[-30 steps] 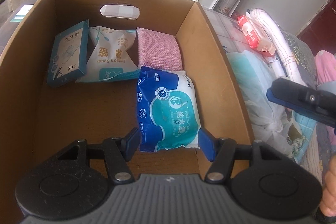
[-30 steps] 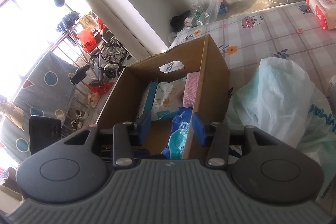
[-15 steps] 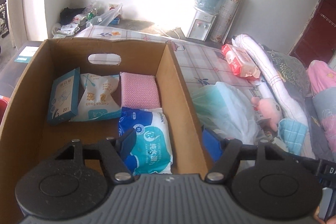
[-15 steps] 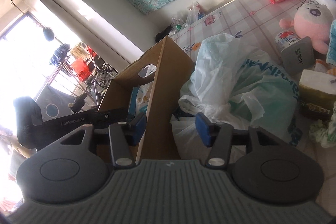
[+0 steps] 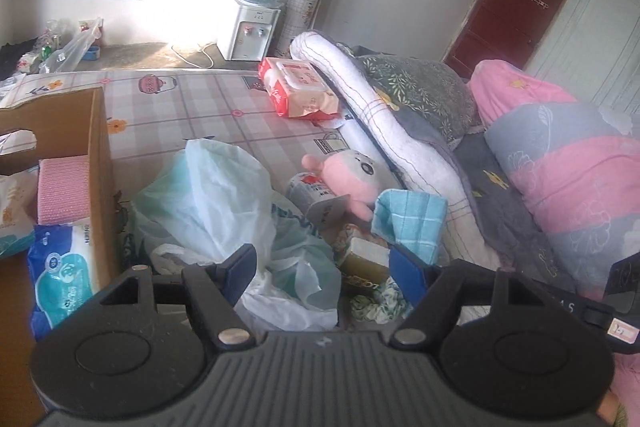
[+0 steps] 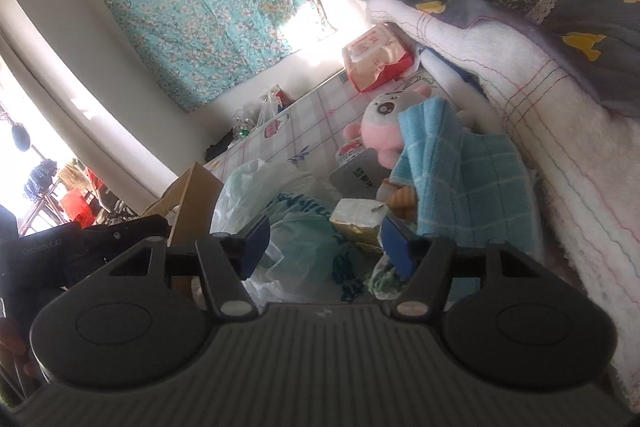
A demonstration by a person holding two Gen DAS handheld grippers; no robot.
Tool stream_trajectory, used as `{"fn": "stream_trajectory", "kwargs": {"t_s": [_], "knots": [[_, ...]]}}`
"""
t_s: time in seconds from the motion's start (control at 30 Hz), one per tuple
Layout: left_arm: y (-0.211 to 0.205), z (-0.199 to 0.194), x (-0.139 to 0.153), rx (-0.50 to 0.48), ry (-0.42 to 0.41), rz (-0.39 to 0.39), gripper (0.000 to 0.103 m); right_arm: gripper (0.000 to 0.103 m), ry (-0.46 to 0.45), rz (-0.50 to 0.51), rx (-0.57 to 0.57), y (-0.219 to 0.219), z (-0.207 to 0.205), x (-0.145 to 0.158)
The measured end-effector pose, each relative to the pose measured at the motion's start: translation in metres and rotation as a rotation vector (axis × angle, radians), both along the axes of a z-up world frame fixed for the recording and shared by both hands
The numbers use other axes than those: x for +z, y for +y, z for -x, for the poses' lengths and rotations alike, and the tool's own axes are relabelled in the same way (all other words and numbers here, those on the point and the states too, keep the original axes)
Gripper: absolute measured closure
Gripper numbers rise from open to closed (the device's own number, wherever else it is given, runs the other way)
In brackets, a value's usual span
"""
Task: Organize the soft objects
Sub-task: 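Move the right gripper back to the bed toward the pink plush toy, then grasp the pink plush toy with the right gripper and lift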
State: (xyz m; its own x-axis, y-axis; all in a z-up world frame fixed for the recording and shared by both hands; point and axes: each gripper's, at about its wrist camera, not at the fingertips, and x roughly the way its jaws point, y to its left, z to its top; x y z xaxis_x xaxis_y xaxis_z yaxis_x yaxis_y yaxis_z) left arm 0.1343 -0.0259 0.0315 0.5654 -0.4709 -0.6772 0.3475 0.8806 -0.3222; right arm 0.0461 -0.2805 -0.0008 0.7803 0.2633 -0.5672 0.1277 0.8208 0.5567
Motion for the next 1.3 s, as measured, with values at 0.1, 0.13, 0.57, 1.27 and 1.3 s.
{"fn": "stream_trajectory", "kwargs": {"t_s": [0.1, 0.13, 0.57, 1.27, 1.3], "knots": [[-0.026, -0.008, -0.006, -0.03, 0.014, -0.021, 0.029, 0.04, 0.008, 0.009, -0.029, -0.018, 0.001, -0.005], [-0.031, -0.011, -0.007, -0.035, 0.015, -0.023, 0.029, 0.04, 0.008, 0.017, -0.031, -0.022, -0.002, -0.005], [-0.101, -0.08, -0.02, -0.135, -0.085, -0.192, 0.034, 0.033, 0.094, -0.037, 0.054, -0.084, -0.148, 0.015], [-0.157, -0.17, -0.09, -0.207, 0.108, -0.266, 0.034, 0.023, 0.45, -0.081, 0.207, -0.08, -0.309, -0.101], [-0.158, -0.172, -0.091, -0.207, 0.109, -0.265, 0.034, 0.023, 0.447, -0.089, 0.209, -0.081, -0.309, -0.103]]}}
